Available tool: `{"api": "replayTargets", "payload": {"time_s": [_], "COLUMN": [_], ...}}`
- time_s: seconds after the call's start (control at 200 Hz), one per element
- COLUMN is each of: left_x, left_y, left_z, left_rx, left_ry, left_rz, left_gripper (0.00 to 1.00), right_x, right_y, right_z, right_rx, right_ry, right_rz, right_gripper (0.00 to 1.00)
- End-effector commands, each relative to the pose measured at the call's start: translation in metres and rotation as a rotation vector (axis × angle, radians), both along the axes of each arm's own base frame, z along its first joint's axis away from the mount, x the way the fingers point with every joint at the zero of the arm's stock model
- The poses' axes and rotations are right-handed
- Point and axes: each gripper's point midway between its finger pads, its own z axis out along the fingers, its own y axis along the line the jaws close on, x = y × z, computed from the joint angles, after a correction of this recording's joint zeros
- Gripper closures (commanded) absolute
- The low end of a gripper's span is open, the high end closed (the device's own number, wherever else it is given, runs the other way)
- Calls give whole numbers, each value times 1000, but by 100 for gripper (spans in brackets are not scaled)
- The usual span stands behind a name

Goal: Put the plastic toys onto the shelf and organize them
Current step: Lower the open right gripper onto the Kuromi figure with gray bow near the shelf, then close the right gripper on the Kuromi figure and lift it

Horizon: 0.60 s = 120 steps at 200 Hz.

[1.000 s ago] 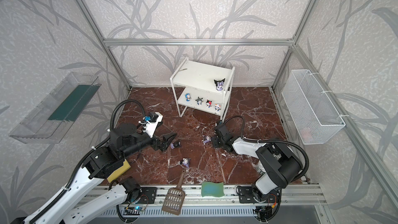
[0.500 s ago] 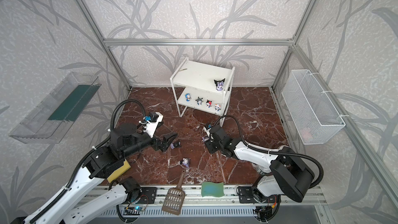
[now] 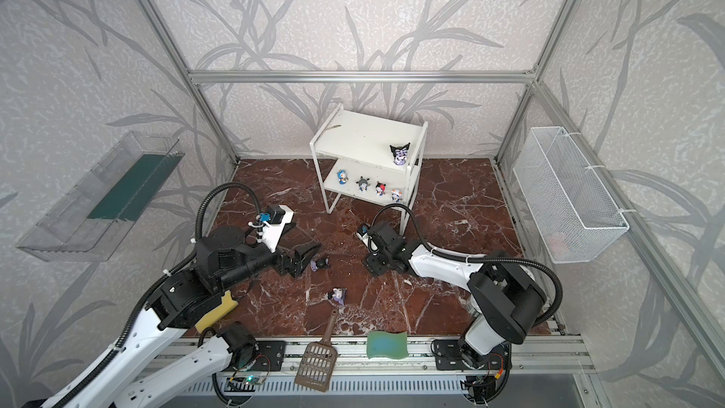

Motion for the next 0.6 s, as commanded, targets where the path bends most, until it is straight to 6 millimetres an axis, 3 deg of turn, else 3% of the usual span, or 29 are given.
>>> {"api": "replayTargets", "payload": {"time_s": [0.0, 0.14, 0.39, 0.595], "left_x": [-3, -3, -4, -6], "left_y": [2, 0, -1, 0], "left_z": [-1, 1, 1, 0], "left_rx": [-11, -15, -17, -9], "left_ry": [4, -1, 4, 16], "left_rz": [3, -3, -12, -15], "left_gripper": [1, 1, 1, 1], "right_x": [1, -1, -2, 1], "right_y": [-7, -20, -17, -9], "right_z": [0, -10, -29, -39], "right_rx": [2, 11, 36, 41], "right_ry": [20, 38, 95, 108], "right_rz": [-83, -191, -249, -253], "right_gripper": [23, 23, 28, 43]}}
